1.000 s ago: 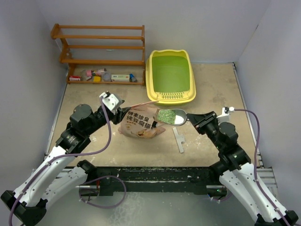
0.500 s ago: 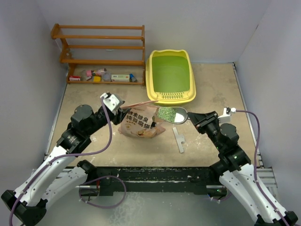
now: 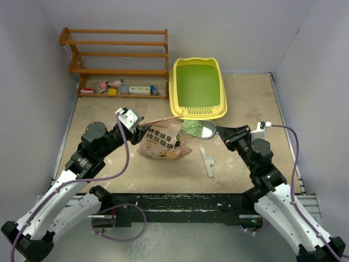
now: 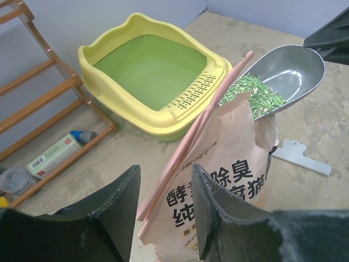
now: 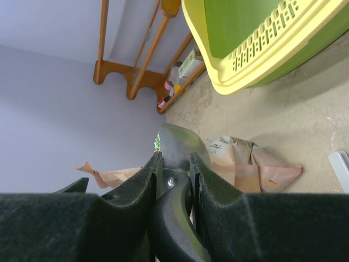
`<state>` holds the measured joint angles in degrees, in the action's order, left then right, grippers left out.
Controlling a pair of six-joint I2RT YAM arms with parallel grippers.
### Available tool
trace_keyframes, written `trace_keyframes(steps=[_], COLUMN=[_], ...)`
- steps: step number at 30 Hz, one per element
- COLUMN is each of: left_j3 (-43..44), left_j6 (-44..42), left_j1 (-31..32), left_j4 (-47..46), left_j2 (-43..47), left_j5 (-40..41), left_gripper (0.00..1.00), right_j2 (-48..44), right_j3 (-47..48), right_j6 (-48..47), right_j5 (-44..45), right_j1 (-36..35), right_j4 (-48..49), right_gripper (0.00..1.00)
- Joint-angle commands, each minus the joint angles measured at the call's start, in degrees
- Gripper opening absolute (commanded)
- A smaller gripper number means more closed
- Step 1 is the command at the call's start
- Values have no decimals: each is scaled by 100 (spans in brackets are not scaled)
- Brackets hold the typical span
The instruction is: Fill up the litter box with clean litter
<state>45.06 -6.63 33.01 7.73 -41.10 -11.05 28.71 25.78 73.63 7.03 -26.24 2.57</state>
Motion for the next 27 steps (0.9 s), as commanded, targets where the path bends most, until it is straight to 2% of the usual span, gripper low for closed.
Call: trace_keyframes(steps=[1, 17, 27], left_j3=[-106, -312, -408], left_j6=[-56, -67, -108], left_j1=[-24, -25, -25], left_j4=[-276, -428, -401], left_j2=[98, 178, 275], left_j5=[77, 156, 195], left_gripper=[47, 47, 47], right_j2=[91, 490, 1167], right_j3=[291, 606, 1061], right_j6=[84, -60, -253], right_j5=[230, 429, 464], right_j1=[5, 14, 178], right_j4=[813, 1077, 1310], right_gripper=[0, 0, 0])
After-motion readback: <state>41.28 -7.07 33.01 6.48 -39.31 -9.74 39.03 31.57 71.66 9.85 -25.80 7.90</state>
